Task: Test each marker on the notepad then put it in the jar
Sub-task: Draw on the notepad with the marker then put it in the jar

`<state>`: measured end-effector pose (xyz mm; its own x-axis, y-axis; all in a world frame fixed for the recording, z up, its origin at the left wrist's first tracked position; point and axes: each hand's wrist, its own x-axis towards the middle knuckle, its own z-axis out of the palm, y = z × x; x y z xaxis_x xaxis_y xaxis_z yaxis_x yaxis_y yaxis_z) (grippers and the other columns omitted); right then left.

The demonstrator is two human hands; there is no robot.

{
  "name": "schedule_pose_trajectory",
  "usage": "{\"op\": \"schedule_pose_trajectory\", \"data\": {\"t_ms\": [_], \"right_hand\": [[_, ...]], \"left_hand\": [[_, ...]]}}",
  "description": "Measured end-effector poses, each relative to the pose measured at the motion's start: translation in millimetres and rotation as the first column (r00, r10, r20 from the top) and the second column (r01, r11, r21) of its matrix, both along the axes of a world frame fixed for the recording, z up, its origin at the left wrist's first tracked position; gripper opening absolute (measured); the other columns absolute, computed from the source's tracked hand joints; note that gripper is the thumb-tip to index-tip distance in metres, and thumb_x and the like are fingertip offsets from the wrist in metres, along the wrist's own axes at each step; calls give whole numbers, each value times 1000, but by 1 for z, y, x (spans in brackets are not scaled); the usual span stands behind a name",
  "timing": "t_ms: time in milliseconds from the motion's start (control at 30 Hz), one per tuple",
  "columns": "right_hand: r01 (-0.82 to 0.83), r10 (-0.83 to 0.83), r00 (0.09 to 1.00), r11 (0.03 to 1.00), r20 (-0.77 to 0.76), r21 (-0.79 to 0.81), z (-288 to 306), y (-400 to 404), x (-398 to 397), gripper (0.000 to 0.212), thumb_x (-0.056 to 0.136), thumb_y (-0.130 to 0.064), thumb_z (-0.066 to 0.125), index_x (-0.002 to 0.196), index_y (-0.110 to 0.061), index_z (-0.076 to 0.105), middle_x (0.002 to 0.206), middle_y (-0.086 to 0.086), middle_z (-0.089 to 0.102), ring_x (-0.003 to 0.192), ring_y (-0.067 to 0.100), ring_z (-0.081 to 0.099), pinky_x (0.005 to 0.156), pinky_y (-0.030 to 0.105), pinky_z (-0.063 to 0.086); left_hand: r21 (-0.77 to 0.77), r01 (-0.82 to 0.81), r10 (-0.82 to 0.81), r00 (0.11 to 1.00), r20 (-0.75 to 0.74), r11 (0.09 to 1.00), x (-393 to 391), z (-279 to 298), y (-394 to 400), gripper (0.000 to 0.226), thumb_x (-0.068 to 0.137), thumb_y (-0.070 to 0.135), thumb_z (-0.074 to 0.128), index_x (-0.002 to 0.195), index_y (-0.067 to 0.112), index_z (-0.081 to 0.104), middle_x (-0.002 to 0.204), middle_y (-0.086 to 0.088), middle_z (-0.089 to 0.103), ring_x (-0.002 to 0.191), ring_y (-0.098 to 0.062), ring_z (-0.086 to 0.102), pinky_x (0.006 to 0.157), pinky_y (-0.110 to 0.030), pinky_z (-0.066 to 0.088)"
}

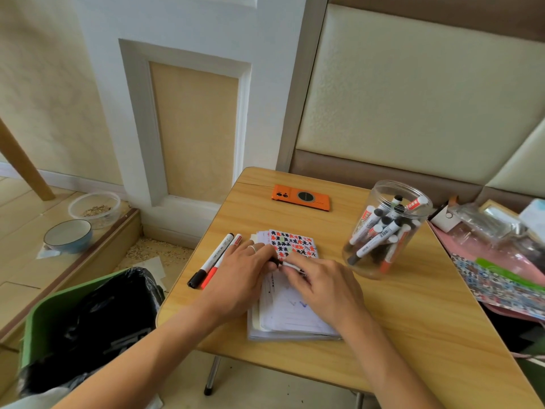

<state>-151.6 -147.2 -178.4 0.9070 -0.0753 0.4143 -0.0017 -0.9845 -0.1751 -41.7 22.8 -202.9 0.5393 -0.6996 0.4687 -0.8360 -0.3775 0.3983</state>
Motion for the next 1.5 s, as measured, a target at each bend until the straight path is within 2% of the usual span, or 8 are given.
{"op": "schedule_pose_trajectory", "data": {"t_ms": [133,300,400,567,767,933,1367,1500], "right_hand": [[27,-35,997,995,75,95,3,-7,-1,29,104,-53,40,110,-34,60,87,-10,70,72,18,65,56,38,53],[87,-95,995,974,29,207,-4,-12,2,28,103,-24,50,130,-26,59,116,-3,70,92,16,67,76,40,58],[94,-83,994,981,-71,169,-9,-8,4,21,101,-22,52,120,-29,55,104,-4,67,71,15,60,58,36,47],[122,-117,986,992,-122,32,-12,2,7,35,101,-25,48,135,-27,53,119,-6,59,87,19,63,66,32,48],[121,-126,988,991,-91,-60,-23,8,8,32,95,-25,56,127,-24,60,106,-5,60,79,14,62,58,25,36],[99,-106,990,992,-93,-81,-22,10,11,34,94,-25,52,127,-22,61,106,-2,61,83,18,64,57,29,43],[117,-110,979,993,-169,31,-10,10,8,35,105,-30,42,138,-25,52,123,-8,52,98,15,59,72,31,48],[145,-118,975,980,-189,135,-8,9,7,29,105,-29,43,130,-24,56,117,-6,54,100,18,59,78,38,52]], "left_hand": [[60,-53,51,998,32,997,-6,4,3,30,101,48,27,97,30,50,90,14,52,87,-10,41,82,-31,28],[101,-164,154,983,102,981,-4,-8,3,17,100,45,47,109,35,57,110,12,55,111,-16,47,98,-37,36],[42,-232,226,968,104,972,3,-6,-1,14,97,40,57,107,32,63,105,11,58,104,-16,49,88,-33,32],[29,-336,332,938,94,941,26,1,-17,16,97,41,60,108,31,66,107,10,62,103,-14,51,87,-29,24],[109,-362,355,932,77,926,61,3,-48,22,100,40,54,111,27,67,110,4,63,109,-17,53,95,-34,27],[140,-386,382,922,61,912,77,1,-63,23,100,39,53,112,26,67,111,3,63,109,-19,53,95,-37,29],[287,-227,169,962,214,930,48,6,-24,46,104,50,34,140,28,51,133,1,60,124,-18,54,109,-38,31],[395,-96,43,989,140,914,25,5,12,65,98,67,18,151,36,38,157,2,42,151,-17,27,123,-46,14]]}}
